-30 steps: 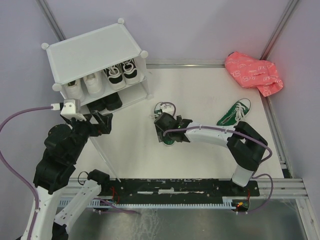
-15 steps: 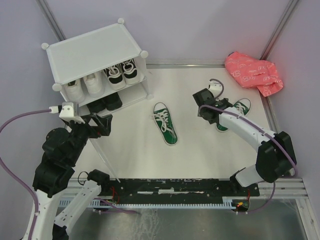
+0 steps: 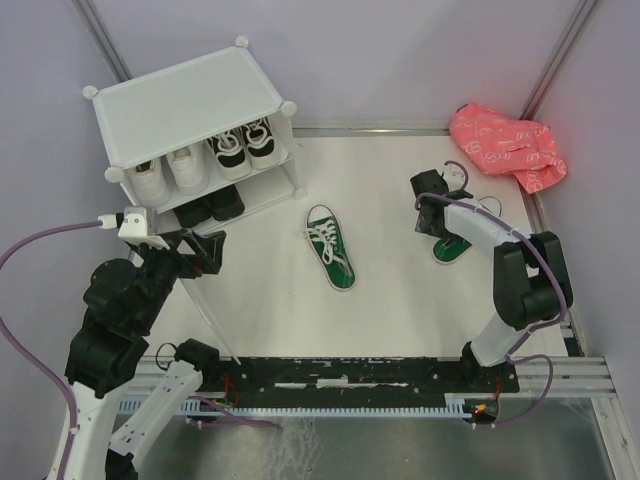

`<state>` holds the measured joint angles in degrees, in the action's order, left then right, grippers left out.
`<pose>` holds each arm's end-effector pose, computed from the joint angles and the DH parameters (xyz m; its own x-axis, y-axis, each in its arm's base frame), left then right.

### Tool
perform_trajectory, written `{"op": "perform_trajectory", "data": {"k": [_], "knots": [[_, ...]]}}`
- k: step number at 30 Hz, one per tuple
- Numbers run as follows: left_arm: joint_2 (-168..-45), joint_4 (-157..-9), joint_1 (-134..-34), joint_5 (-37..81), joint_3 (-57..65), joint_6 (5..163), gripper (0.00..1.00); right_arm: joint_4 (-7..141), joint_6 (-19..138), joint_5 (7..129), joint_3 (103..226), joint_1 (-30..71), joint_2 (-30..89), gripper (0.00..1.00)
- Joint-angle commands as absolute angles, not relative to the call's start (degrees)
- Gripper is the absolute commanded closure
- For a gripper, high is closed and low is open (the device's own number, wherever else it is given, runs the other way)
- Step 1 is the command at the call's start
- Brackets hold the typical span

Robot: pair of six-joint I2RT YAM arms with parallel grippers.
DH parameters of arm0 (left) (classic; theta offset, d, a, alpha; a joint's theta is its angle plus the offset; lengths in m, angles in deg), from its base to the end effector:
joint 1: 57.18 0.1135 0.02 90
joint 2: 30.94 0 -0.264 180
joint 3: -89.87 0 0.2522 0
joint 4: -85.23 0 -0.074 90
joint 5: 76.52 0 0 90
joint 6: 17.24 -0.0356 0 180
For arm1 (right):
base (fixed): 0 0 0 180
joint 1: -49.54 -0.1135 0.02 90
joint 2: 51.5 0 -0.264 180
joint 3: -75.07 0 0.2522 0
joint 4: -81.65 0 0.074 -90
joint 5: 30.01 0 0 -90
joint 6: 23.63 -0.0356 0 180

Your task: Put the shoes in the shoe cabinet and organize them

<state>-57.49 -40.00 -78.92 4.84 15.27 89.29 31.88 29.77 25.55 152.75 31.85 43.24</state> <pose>0.0585 -0.0176 0.4063 -0.1690 -0.2355 -0.9571 0.1873 0.9457 -0.2657 0.3144 0.0791 0.2076 -0.7262 0.2845 -0.6259 0.4912 0.8516 -0.1828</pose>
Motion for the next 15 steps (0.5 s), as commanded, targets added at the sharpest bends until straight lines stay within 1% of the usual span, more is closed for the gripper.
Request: {"op": "perform_trajectory", "data": {"k": [1,5,6,7,10,13,14,15], "knots": [[-57.98,-37.16,-79.11,5.8,16.08,89.53,0.01,35.74,29.47,29.25,153.12,33.61,46.35,0.2],[-58.28,-37.16,-79.1,5.76,16.43,89.71,0.01,39.38,28.3,33.82,150.32,36.62,47.26,0.22],[-58.22,-37.16,-79.15,5.67,16.62,89.79,0.01,40.33,28.24,35.18,149.45,37.22,47.52,0.23],[-58.19,-37.2,-79.16,5.6,16.78,89.88,0.01,40.85,28.3,36.08,149.13,37.76,48.1,0.26],[-58.15,-37.11,-79.15,5.62,17.45,90.29,0.01,41.69,29.14,37.71,148.56,38.62,48.98,0.41],[-57.86,-37.11,-79.16,5.53,17.95,90.65,0.01,42.37,30.83,37.53,147.55,38.63,48.3,0.52],[-57.72,-37.07,-79.16,5.48,18.11,90.68,0.01,42.58,31.74,37.8,147.36,38.67,47.94,0.58],[-57.56,-37.03,-79.11,5.35,18.29,90.68,0.01,42.93,32.91,38.38,147.14,38.7,47.41,0.68]]}}
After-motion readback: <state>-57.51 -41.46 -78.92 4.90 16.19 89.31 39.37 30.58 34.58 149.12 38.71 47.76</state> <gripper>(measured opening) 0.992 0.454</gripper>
